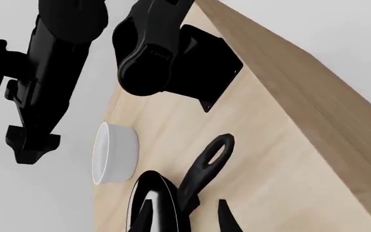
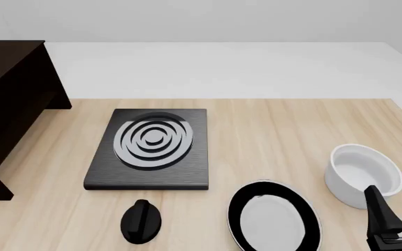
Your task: Put the frying pan under the cabinet shelf.
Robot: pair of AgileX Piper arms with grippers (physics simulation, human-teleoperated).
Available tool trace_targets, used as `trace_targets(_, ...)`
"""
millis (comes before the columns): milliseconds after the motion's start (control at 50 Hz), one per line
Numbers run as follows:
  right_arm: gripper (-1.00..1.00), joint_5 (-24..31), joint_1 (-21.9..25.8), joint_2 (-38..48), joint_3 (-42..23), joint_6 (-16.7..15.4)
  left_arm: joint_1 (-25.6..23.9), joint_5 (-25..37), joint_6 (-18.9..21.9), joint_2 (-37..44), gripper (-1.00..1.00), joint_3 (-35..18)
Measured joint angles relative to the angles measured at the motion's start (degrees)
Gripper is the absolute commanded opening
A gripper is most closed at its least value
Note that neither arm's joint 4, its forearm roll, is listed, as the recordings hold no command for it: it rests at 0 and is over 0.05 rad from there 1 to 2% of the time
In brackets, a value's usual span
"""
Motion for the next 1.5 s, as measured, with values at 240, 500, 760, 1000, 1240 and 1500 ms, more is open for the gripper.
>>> trace_targets(240, 1.00, 0.00, 0.00, 0.00, 0.00, 0.00, 0.73, 0.81, 1.02, 1.87, 1.00, -2.11)
trace_targets(500, 1.00, 0.04, 0.03, -0.08, 0.05, 0.01, 1.66, 1.11, 2.53, 4.11, 1.00, -4.01)
trace_targets(760, 1.00, 0.09, 0.05, -0.18, 0.09, 0.02, 2.12, 2.12, 3.92, 6.93, 1.00, -5.68)
trace_targets(1000, 1.00, 0.14, 0.06, -0.21, 0.08, 0.01, 2.21, 3.25, 4.71, 8.96, 1.00, -7.40)
trace_targets(1240, 1.00, 0.12, 0.06, -0.21, 0.09, 0.01, 2.68, 4.72, 4.72, 9.83, 1.00, -9.31)
trace_targets(1500, 1.00, 0.17, 0.07, -0.21, 0.05, 0.01, 3.18, 5.71, 4.29, 10.90, 1.00, -10.91)
